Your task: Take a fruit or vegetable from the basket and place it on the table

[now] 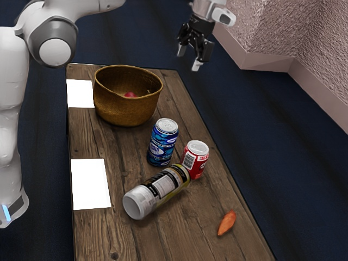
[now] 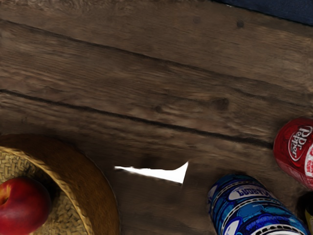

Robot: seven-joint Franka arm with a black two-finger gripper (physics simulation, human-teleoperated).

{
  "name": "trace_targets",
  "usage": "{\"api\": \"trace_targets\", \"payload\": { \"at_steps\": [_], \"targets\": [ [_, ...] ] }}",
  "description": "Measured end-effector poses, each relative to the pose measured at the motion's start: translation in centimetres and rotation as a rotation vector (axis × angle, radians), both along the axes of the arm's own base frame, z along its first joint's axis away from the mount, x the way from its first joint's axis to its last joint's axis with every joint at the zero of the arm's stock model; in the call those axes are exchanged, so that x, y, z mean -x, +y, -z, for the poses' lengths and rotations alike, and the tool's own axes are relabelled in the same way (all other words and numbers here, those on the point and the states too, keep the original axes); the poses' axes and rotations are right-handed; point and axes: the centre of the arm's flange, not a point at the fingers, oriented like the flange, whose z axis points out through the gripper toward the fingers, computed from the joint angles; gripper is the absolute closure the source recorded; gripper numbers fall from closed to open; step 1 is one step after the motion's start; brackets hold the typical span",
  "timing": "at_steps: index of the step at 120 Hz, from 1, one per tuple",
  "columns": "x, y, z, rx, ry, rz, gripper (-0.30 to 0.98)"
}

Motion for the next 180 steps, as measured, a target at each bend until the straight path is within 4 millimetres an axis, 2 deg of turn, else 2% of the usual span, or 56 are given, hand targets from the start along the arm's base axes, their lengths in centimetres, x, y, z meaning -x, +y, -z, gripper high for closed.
{"api": "trace_targets", "payload": {
  "at_steps": [18,20,26,31,35,40,46,51,56,61,69,78,82,85,92,99,106,124,137,180],
  "targets": [
    [-0.9,0.1,-0.6,-0.003,-0.080,0.038,0.00],
    [-0.7,0.1,-1.3,-0.005,-0.099,0.042,0.00],
    [2.0,-0.8,-7.0,-0.013,-0.224,0.068,0.00],
    [4.3,-2.5,-11.4,-0.017,-0.330,0.108,0.00],
    [5.5,-4.2,-13.5,-0.019,-0.382,0.146,0.00],
    [5.9,-6.0,-14.4,-0.020,-0.407,0.186,0.00],
    [4.5,-7.0,-12.5,-0.018,-0.369,0.209,0.00],
    [3.1,-6.1,-9.8,-0.020,-0.310,0.192,0.00],
    [1.7,-3.6,-6.5,-0.021,-0.238,0.143,0.00],
    [1.2,0.1,-4.5,-0.025,-0.197,0.076,0.00],
    [1.4,5.3,-2.9,-0.032,-0.168,-0.021,0.00],
    [1.7,8.0,-2.0,-0.033,-0.152,-0.072,0.00],
    [3.0,7.9,-1.1,-0.027,-0.135,-0.079,0.00],
    [5.0,7.5,-0.1,-0.023,-0.120,-0.081,0.00],
    [8.4,7.0,3.8,-0.010,-0.082,-0.090,0.00],
    [11.6,8.8,7.1,0.003,-0.074,-0.137,0.00],
    [12.9,10.3,9.0,0.010,-0.084,-0.172,0.00],
    [13.2,11.4,14.0,0.017,-0.086,-0.198,0.00],
    [13.4,11.8,16.2,0.017,-0.099,-0.210,0.00],
    [12.9,12.5,20.0,0.008,-0.122,-0.224,0.00]
  ]
}}
